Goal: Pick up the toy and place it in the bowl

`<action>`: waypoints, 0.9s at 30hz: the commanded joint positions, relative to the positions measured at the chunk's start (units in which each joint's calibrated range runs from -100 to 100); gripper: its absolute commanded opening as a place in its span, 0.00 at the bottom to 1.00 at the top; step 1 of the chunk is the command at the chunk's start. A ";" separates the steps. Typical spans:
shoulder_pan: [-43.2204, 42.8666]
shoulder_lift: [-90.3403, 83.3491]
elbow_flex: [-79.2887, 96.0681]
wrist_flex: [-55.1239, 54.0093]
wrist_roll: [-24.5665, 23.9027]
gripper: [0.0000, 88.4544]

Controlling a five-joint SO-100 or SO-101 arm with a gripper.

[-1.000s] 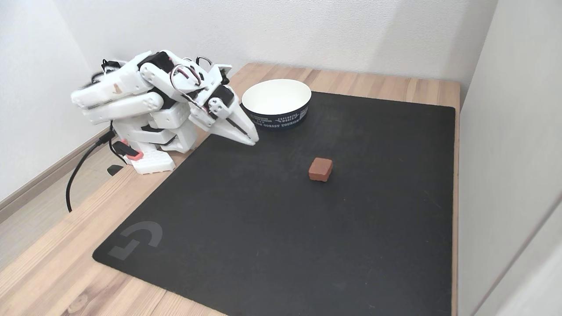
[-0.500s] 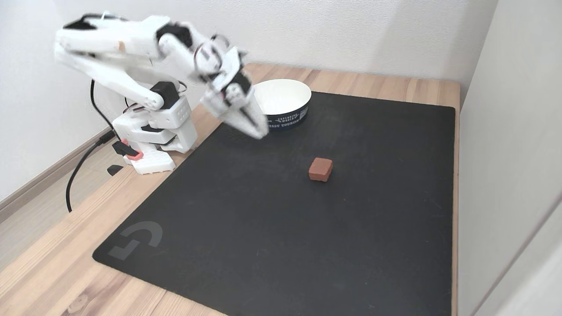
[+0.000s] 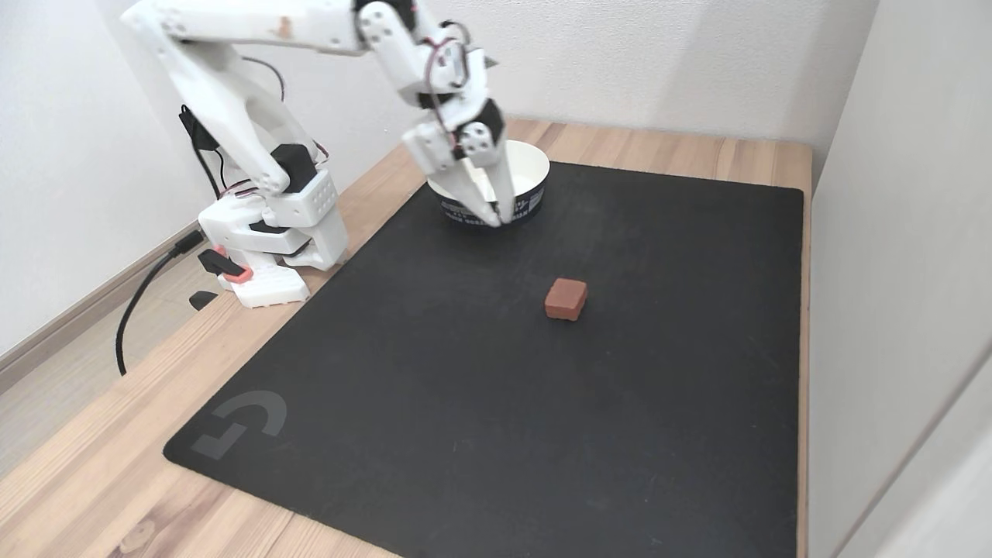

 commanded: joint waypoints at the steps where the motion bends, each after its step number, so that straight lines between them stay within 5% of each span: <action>1: 0.28 7.77 -11.94 2.01 -2.85 0.03; 27: 2.20 38.37 -40.15 4.80 -6.82 0.03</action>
